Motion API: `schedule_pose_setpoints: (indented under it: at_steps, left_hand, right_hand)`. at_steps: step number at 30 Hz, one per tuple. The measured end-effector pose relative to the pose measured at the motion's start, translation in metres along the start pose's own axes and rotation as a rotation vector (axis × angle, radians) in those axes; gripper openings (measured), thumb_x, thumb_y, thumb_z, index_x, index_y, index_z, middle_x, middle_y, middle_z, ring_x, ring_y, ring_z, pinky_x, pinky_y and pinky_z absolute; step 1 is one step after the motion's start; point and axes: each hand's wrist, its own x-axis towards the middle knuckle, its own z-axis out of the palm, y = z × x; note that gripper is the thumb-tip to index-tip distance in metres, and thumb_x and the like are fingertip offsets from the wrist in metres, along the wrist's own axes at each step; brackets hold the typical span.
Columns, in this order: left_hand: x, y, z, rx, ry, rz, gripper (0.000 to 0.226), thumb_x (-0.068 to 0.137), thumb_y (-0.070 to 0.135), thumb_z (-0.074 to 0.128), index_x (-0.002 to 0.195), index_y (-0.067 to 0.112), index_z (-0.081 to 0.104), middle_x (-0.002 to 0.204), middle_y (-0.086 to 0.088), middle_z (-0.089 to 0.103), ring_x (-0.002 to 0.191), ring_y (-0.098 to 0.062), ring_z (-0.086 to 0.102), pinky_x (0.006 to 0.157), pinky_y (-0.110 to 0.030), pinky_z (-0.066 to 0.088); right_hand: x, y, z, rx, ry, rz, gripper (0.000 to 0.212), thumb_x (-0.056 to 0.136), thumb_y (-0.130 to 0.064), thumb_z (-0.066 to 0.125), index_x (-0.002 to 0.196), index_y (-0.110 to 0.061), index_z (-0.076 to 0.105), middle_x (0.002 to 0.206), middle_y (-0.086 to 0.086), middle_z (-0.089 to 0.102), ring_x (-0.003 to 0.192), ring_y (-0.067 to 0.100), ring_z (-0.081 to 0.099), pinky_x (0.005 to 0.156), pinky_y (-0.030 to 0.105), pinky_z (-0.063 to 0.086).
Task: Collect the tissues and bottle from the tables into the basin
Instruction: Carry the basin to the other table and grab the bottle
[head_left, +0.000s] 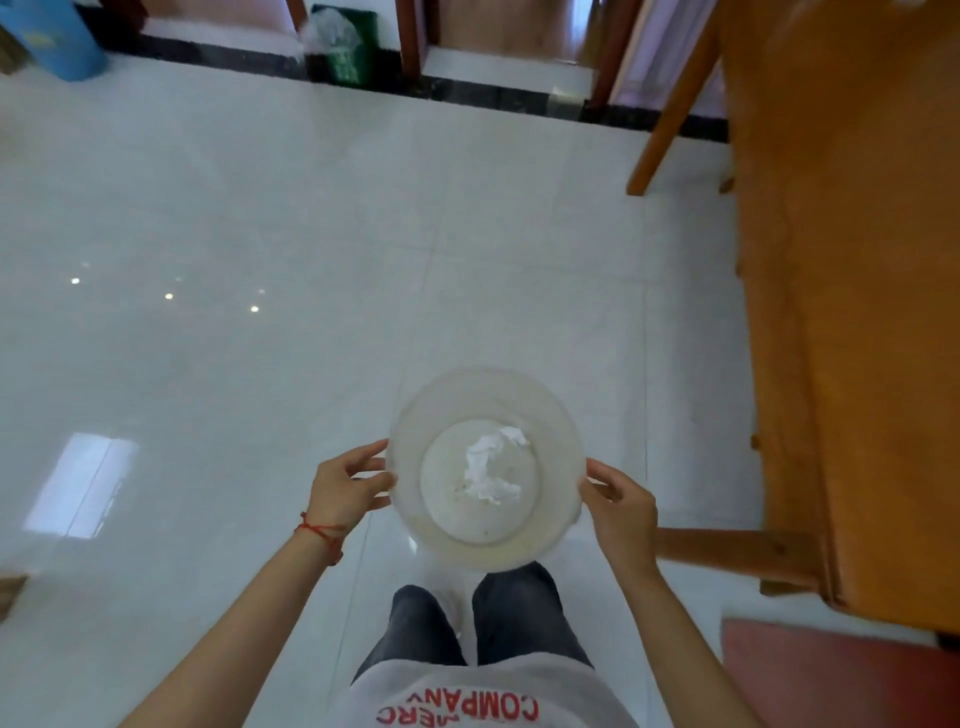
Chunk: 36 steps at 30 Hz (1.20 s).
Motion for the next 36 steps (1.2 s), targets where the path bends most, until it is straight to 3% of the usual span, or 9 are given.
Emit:
schedule_pose_setpoints:
  at_steps: [5, 8, 14, 18, 22, 26, 34, 36]
  left_hand:
    - [0.048, 0.042, 0.027, 0.028, -0.041, 0.014, 0.044, 0.075, -0.008, 0.063, 0.117, 0.007, 0.06, 0.089, -0.01, 0.066, 0.081, -0.027, 0.063, 0.056, -0.021, 0.058]
    - [0.08, 0.073, 0.047, 0.021, -0.034, 0.023, 0.045, 0.075, -0.008, 0.063, 0.117, 0.008, 0.06, 0.087, -0.009, 0.067, 0.081, -0.027, 0.063, 0.057, -0.022, 0.059]
    - [0.138, 0.15, 0.093, -0.008, -0.014, 0.042, 0.043, 0.076, -0.008, 0.062, 0.117, 0.007, 0.06, 0.095, -0.016, 0.066, 0.081, -0.029, 0.062, 0.054, -0.02, 0.058]
    - [0.176, 0.199, 0.119, 0.009, -0.01, 0.07, 0.043, 0.077, -0.004, 0.063, 0.118, 0.009, 0.059, 0.098, -0.015, 0.066, 0.089, -0.032, 0.063, 0.068, -0.033, 0.056]
    - [0.22, 0.241, 0.135, 0.025, -0.022, 0.08, 0.043, 0.078, -0.003, 0.064, 0.119, 0.008, 0.058, 0.099, -0.014, 0.065, 0.088, -0.03, 0.062, 0.074, -0.035, 0.054]
    - [0.279, 0.283, 0.146, 0.049, -0.05, 0.087, 0.044, 0.077, -0.003, 0.064, 0.12, 0.007, 0.058, 0.099, -0.016, 0.065, 0.088, -0.031, 0.062, 0.074, -0.035, 0.054]
    - [0.396, 0.38, 0.155, 0.067, -0.081, 0.095, 0.043, 0.078, -0.002, 0.064, 0.119, 0.007, 0.058, 0.099, -0.013, 0.064, 0.091, -0.032, 0.061, 0.078, -0.037, 0.054]
    - [0.422, 0.407, 0.156, 0.056, -0.095, 0.092, 0.044, 0.077, -0.004, 0.064, 0.119, 0.006, 0.058, 0.098, -0.014, 0.064, 0.088, -0.031, 0.062, 0.076, -0.037, 0.054]
  right_hand:
    - [0.052, -0.024, -0.001, 0.009, 0.033, 0.015, 0.027, 0.083, -0.012, 0.064, 0.11, -0.012, 0.066, 0.098, -0.004, 0.066, 0.078, -0.004, 0.059, 0.056, 0.0, 0.045]
    - [0.095, -0.046, -0.002, 0.035, 0.025, 0.021, 0.026, 0.085, -0.014, 0.062, 0.11, -0.014, 0.065, 0.099, -0.006, 0.066, 0.08, -0.001, 0.06, 0.061, 0.004, 0.045]
    - [0.192, -0.107, -0.018, 0.051, 0.006, -0.002, 0.025, 0.084, -0.004, 0.06, 0.108, -0.009, 0.066, 0.096, -0.002, 0.067, 0.073, -0.006, 0.062, 0.059, -0.004, 0.043]
    - [0.251, -0.144, -0.024, 0.058, 0.008, -0.034, 0.028, 0.084, -0.003, 0.06, 0.112, -0.005, 0.064, 0.098, -0.002, 0.064, 0.076, -0.004, 0.059, 0.061, -0.004, 0.043]
    - [0.304, -0.172, -0.017, 0.065, 0.032, -0.039, 0.026, 0.084, -0.003, 0.06, 0.109, -0.007, 0.066, 0.093, -0.004, 0.065, 0.069, -0.017, 0.06, 0.059, -0.003, 0.043]
    - [0.36, -0.197, 0.0, 0.068, 0.074, -0.015, 0.028, 0.083, -0.003, 0.061, 0.11, -0.006, 0.065, 0.098, 0.0, 0.066, 0.072, -0.006, 0.061, 0.061, -0.003, 0.043]
    - [0.474, -0.27, 0.045, 0.09, 0.125, 0.017, 0.026, 0.081, -0.005, 0.064, 0.107, -0.007, 0.068, 0.1, 0.003, 0.07, 0.072, -0.008, 0.063, 0.062, -0.002, 0.045]
    - [0.497, -0.291, 0.053, 0.099, 0.14, 0.011, 0.027, 0.081, -0.005, 0.064, 0.108, -0.008, 0.067, 0.1, 0.003, 0.07, 0.076, -0.002, 0.064, 0.062, -0.003, 0.046]
